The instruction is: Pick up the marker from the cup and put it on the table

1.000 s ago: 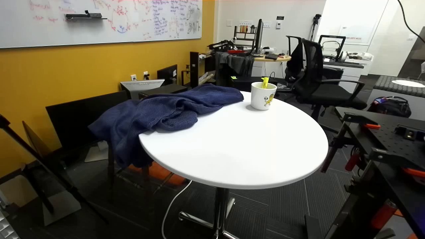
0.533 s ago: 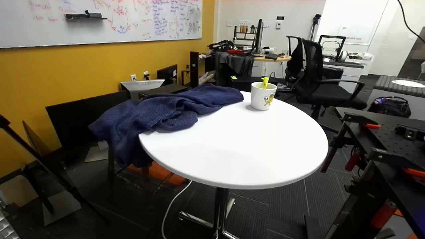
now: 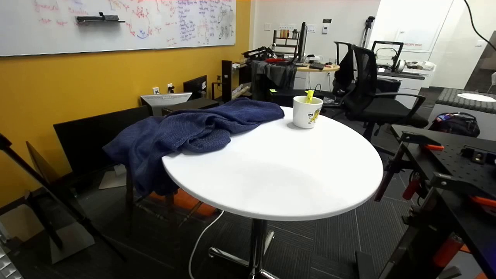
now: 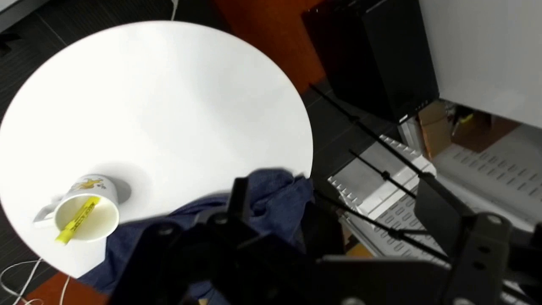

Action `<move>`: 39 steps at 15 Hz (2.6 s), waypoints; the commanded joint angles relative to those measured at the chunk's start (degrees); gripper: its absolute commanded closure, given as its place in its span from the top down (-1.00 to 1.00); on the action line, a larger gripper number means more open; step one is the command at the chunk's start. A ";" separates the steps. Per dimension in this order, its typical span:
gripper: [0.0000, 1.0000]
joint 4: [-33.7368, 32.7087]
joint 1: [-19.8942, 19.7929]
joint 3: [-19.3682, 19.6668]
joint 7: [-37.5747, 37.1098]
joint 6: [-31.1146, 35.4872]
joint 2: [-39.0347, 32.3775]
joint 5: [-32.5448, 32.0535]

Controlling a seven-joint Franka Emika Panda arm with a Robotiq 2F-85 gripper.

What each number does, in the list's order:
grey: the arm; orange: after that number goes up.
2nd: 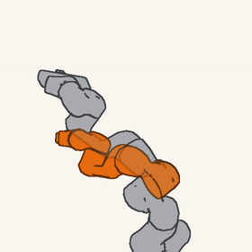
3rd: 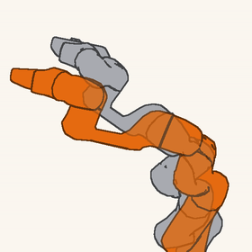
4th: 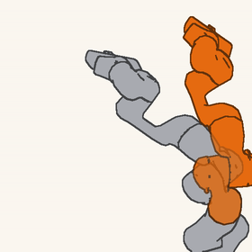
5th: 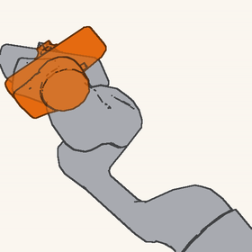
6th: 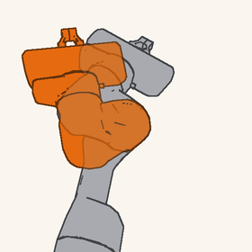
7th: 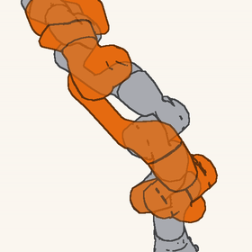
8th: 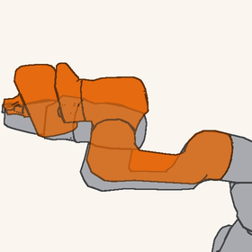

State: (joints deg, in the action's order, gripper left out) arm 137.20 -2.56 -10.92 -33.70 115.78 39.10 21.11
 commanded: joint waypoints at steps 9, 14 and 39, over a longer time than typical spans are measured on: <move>1.00 1.77 -9.95 -2.81 -27.97 16.59 -1.52 -12.06; 1.00 3.00 -15.98 -6.04 -43.72 22.84 -3.42 -23.53; 1.00 4.88 -13.69 -2.50 -81.79 10.94 -9.44 -66.92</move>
State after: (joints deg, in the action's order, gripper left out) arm 141.13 -18.74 -15.11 -110.96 127.48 30.77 -42.54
